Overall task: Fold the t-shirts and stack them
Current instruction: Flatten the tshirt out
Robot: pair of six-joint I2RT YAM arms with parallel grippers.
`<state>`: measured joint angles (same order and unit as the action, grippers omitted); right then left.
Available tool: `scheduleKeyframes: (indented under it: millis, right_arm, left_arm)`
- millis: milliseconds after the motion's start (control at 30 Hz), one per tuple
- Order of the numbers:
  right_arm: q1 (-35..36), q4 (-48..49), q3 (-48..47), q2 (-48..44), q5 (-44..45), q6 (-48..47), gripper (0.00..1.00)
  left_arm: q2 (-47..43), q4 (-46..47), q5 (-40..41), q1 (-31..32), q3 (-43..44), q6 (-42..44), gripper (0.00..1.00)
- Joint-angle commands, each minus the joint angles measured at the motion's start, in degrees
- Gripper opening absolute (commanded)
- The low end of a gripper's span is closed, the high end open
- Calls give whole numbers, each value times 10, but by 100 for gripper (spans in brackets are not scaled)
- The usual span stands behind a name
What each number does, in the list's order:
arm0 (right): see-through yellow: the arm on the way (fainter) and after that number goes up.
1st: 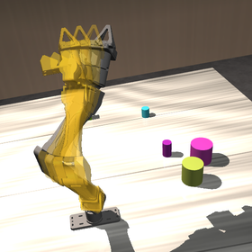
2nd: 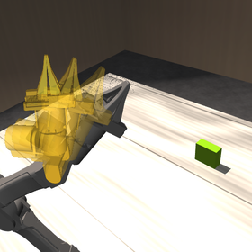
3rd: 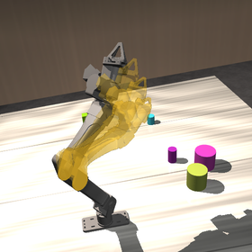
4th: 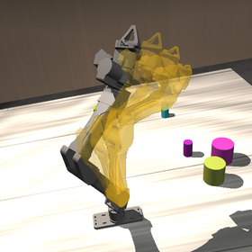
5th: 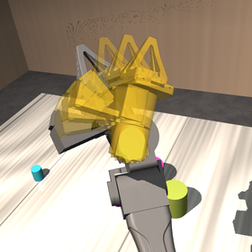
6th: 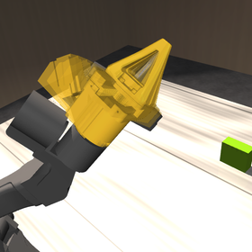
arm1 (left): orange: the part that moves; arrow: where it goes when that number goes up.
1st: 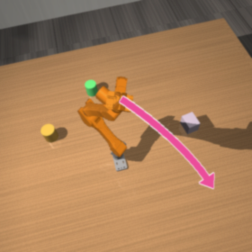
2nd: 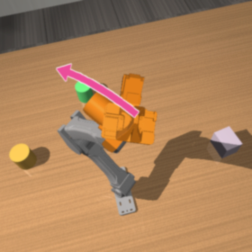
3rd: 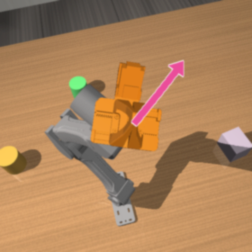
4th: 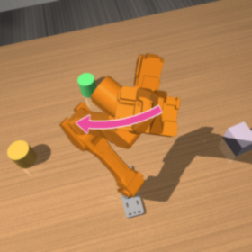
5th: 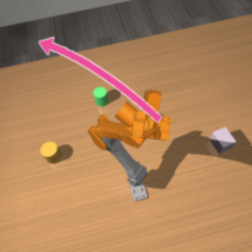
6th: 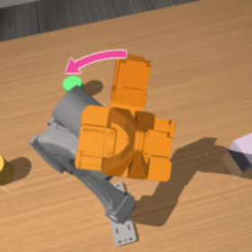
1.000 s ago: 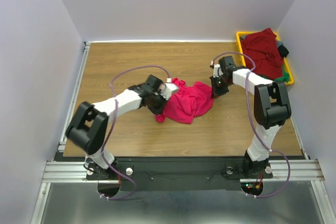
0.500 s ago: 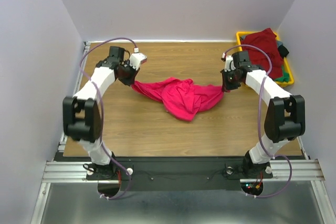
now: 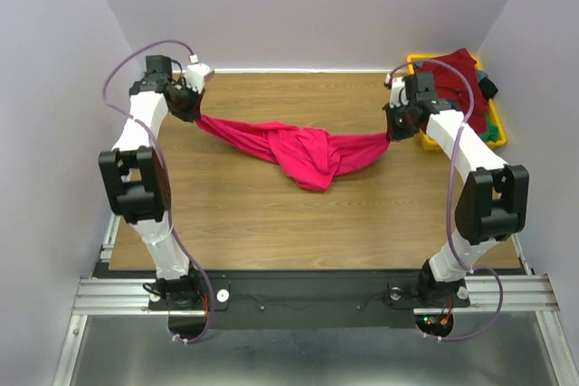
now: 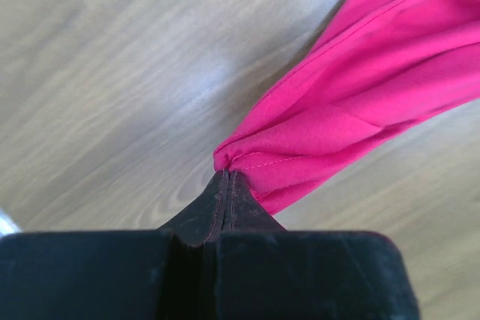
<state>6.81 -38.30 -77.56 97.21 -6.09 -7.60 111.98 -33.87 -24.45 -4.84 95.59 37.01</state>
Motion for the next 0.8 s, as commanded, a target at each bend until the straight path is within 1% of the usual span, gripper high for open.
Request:
scheduleKeyframes:
  millis: [0,33,167,233,267,333,367,433,467,600,700,733,767]
  right_arm:
    - [-7,17,-88,-70,38,-25,1]
    - [-7,18,-100,-77,48,-29,0]
    - [-9,30,-145,-117,81,-57,1]
    - [-17,52,-143,-156,88,-71,0]
    - [-19,60,-139,-170,91,-76,1]
    - [-20,67,-124,-195,94,-85,1]
    - [-20,68,-104,-211,94,-96,1]
    - [-20,68,-70,-222,106,-107,1]
    - [-20,68,-36,-230,106,-122,1]
    - [-20,68,11,-227,79,-124,1]
    - [-20,68,6,-193,64,-110,1]
    - [-19,68,0,-182,39,-107,1]
    - [-20,70,-7,-166,34,-102,1]
  left_arm:
    - [-155,20,-46,3,12,-18,0]
    - [-195,27,-47,0,9,-26,0]
    - [-282,72,-52,-22,2,-63,0]
    - [-338,108,-79,-38,-19,-70,0]
    - [-357,121,-78,-46,-50,-69,0]
    - [-394,146,-73,-50,-86,-58,0]
    - [-423,150,-68,-52,-123,-42,0]
    - [-459,151,-56,-55,-159,-25,0]
    - [-468,153,-46,-58,-194,-13,0]
    - [-505,145,-49,-69,-254,23,0]
    - [-531,138,-58,-69,-298,48,0]
    - [-535,137,-59,-69,-305,51,0]
    - [-535,137,-52,-69,-317,51,0]
